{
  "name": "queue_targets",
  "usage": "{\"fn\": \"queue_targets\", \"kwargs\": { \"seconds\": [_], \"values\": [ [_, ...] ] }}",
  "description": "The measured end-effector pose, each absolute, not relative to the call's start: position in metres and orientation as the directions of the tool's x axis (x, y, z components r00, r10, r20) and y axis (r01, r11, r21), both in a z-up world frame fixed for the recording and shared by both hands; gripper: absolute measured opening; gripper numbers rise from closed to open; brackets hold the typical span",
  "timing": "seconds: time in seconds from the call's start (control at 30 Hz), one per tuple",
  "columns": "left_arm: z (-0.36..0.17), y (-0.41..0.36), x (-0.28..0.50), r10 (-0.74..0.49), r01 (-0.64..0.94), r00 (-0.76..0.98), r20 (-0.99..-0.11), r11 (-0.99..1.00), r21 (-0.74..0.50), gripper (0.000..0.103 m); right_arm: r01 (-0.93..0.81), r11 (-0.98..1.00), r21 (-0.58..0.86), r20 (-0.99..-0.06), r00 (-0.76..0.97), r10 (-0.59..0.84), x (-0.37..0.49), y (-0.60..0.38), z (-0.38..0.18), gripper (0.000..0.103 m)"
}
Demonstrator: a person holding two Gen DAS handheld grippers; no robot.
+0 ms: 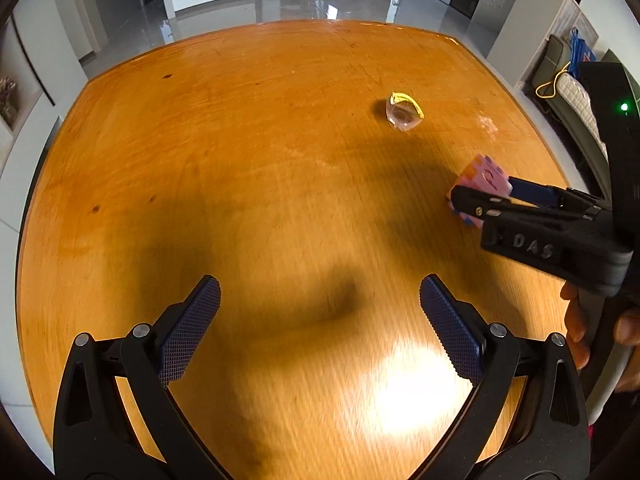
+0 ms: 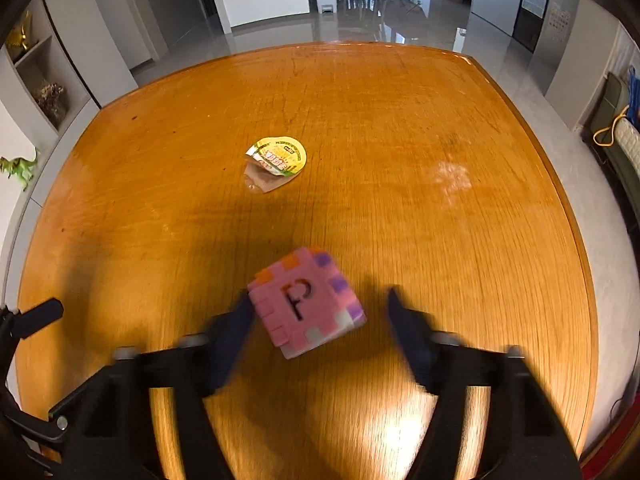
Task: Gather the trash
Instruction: 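Grasp the pink P foam cube with the right tool while the left tool grasps the yellow-lidded cup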
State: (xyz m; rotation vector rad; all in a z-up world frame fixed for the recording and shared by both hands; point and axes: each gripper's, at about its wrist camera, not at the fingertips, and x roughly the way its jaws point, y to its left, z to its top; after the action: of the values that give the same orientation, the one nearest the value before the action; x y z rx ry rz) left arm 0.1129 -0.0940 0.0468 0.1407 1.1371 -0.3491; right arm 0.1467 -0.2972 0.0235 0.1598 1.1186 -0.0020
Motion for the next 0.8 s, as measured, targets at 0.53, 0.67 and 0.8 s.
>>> {"fn": "queue_targets", "kwargs": {
  "seconds": [0.53, 0.67, 0.8],
  "values": [
    [0.033, -0.193, 0.210, -0.237, 0.473, 0.396, -0.887, 0.881, -0.024, 0.097, 0.240, 0.964, 0.116, -0.883, 0.469, -0.011, 0.180, -0.357, 0.054, 0.046],
    [0.022, -0.213, 0.228, -0.239, 0.504, 0.371, -0.897, 0.864, -0.022, 0.046, 0.242, 0.966, 0.087, -0.884, 0.465, -0.037, 0.184, -0.358, 0.054, 0.046],
    [0.020, -0.218, 0.232, -0.257, 0.525, 0.372, -0.892, 0.851, -0.026, 0.039, 0.228, 0.970, 0.080, -0.886, 0.463, -0.036, 0.180, -0.356, 0.050, 0.046]
  ]
}}
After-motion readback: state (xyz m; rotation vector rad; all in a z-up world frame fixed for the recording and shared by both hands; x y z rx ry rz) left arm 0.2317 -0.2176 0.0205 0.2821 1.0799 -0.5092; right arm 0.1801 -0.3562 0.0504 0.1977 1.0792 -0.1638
